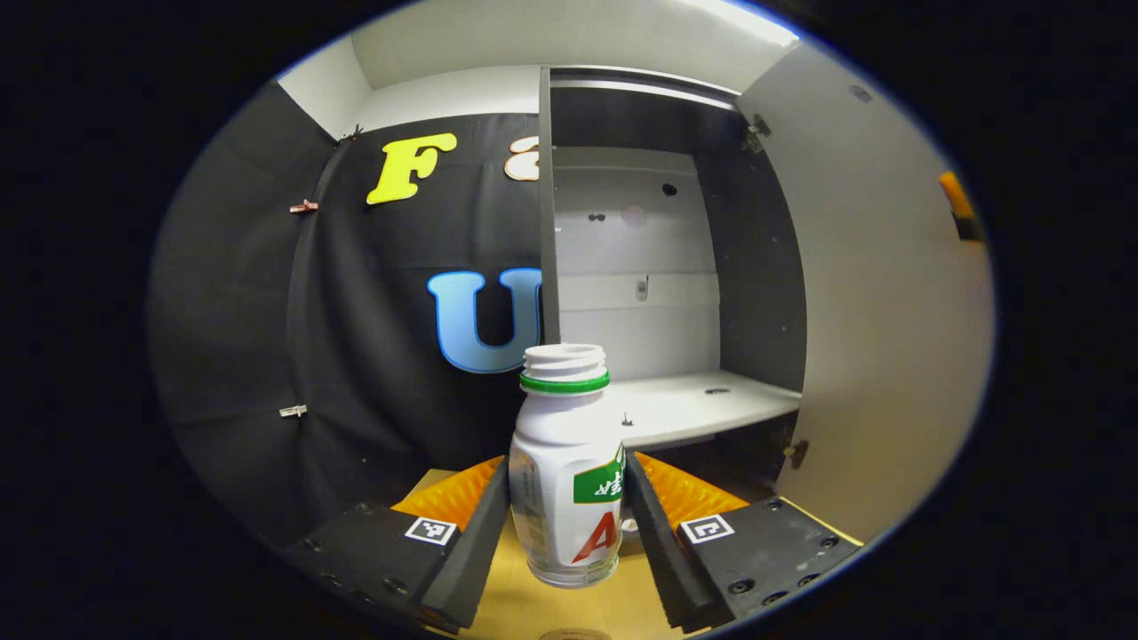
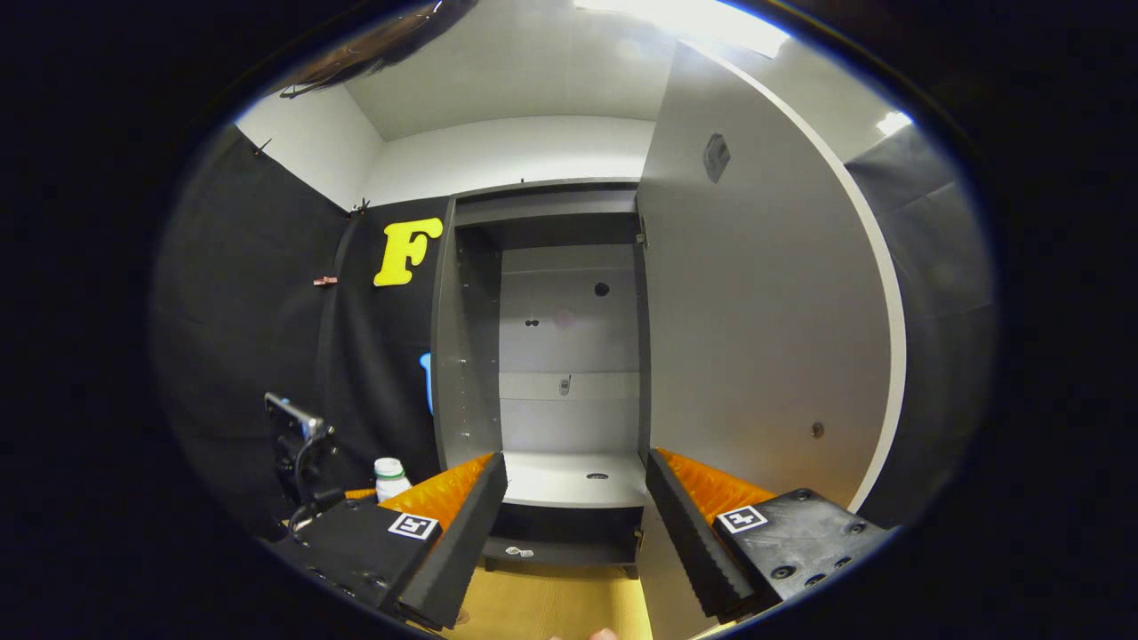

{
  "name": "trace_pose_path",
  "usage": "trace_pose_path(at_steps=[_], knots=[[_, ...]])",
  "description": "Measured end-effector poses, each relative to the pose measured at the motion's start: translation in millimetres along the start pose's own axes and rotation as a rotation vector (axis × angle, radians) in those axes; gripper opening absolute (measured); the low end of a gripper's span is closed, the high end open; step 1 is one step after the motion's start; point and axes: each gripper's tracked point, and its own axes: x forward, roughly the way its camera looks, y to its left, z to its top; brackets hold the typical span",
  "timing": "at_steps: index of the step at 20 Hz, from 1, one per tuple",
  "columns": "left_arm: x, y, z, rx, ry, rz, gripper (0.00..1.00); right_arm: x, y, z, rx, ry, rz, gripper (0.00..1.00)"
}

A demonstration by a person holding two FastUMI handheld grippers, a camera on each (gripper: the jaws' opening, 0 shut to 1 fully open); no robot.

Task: Open the cabinet door with the right hand, grasp the bottle in the cabinet with the left hand and place it on the coaster, then close the cabinet door with the right hand.

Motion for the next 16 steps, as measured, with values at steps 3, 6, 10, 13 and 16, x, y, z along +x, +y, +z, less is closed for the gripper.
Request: trace_pose_path(at_steps=[3, 6, 10, 13, 16], knots=[[-17, 4, -31, -0.006, -0.008, -0.01, 0.77, 3, -4, 4, -0.03, -0.017, -0.015, 0.98], [-29, 0, -60, 0.013, -0.029, -0.033, 0.77, 8, -17, 9, -0.056, -0.048, -0.057, 0.98], [-38, -1, -101, 0.046, -0.016, -0.034, 0.77, 11, -28, 10, -0.057, -0.062, -0.1, 0.98], [-39, -8, -140, 0.027, 0.036, -0.046, 0.77, 12, -28, 10, -0.06, -0.068, -0.103, 0.97], [-35, -11, -162, 0.014, 0.039, -0.055, 0.77, 14, -26, 7, -0.097, -0.061, -0.089, 0.97]])
